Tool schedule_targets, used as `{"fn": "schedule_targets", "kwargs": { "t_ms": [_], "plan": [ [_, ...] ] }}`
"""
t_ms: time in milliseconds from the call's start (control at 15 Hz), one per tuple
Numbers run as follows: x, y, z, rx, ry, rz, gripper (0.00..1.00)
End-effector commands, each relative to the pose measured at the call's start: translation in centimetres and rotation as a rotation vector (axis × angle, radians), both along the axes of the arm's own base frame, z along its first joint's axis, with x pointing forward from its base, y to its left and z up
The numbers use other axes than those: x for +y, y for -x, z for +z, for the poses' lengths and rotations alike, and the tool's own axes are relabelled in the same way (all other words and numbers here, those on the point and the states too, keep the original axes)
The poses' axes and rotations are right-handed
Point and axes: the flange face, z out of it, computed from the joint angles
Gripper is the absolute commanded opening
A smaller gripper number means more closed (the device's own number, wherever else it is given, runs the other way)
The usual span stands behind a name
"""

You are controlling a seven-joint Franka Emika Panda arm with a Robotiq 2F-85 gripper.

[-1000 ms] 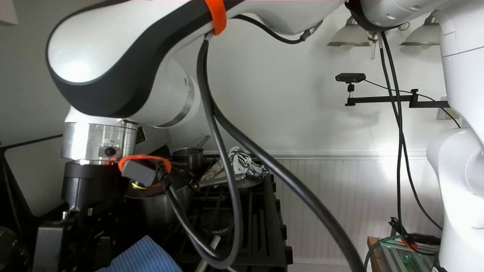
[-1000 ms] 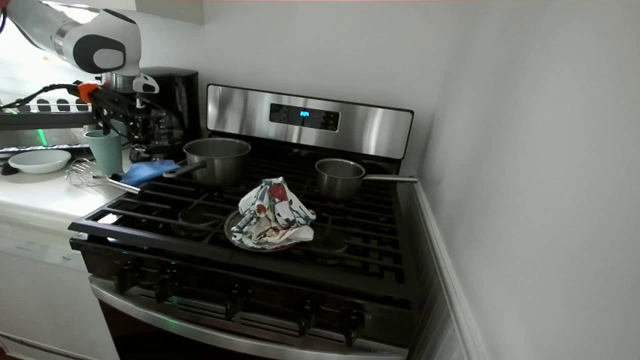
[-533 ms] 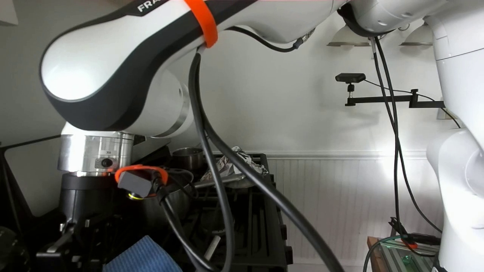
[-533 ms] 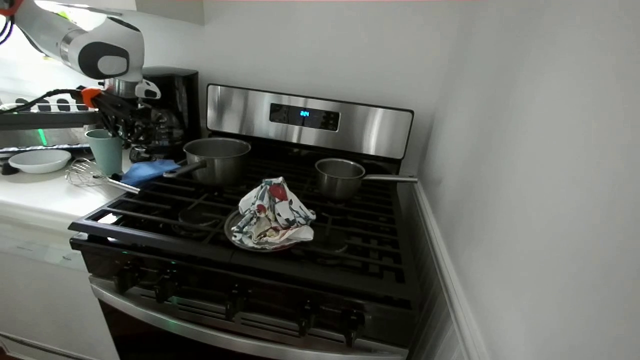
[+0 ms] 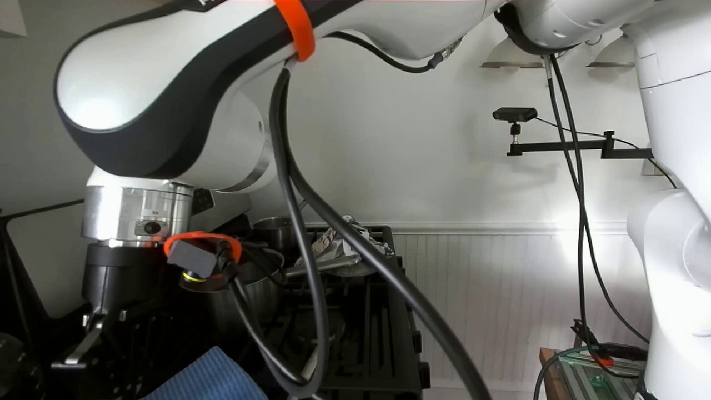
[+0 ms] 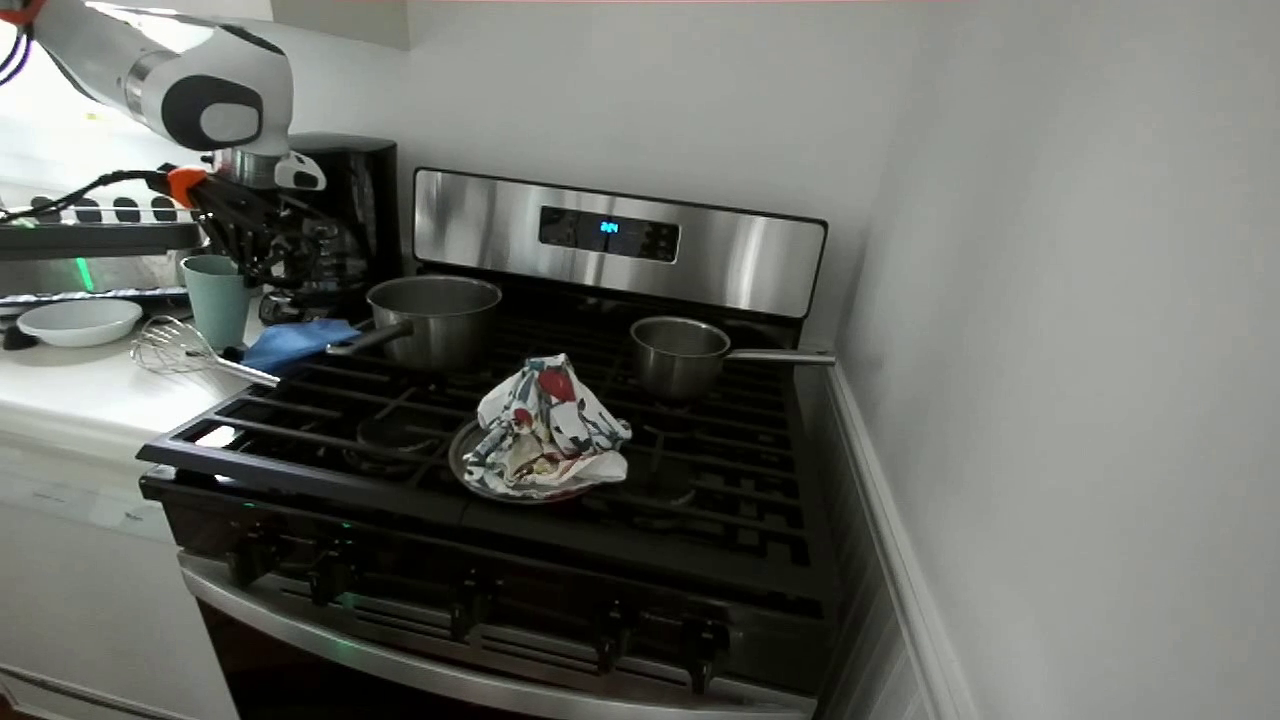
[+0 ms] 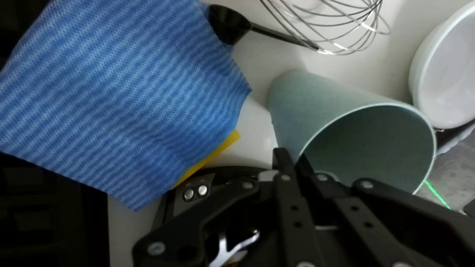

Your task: Pour the water out of the blue cup into the larger pot then whisk it

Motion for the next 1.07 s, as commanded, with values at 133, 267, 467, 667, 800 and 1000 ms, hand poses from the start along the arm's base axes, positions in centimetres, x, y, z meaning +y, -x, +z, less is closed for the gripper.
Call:
{"fn": "schedule_targets", "kwargs": {
  "t_ms": [133, 267, 467, 667, 800, 1000],
  "plan": [
    [-0.9, 0.3, 3.3, -0.004, 0.0, 0.048, 0.01],
    [-2.0, 1.1, 6.1, -0.026, 0.021, 0.068, 0.01],
    [-4.8, 2.5, 9.5, -0.012, 0.093, 0.075, 0.01],
    [-8.1, 3.9, 13.5, -0.013, 0.177, 0.054, 0.01],
    [-10.6, 4.5, 15.6, -0.027, 0.258, 0.033, 0.01],
    [-14.1, 4.8, 17.7, -0.075, 0.415, -0.018, 0.01]
  ]
}}
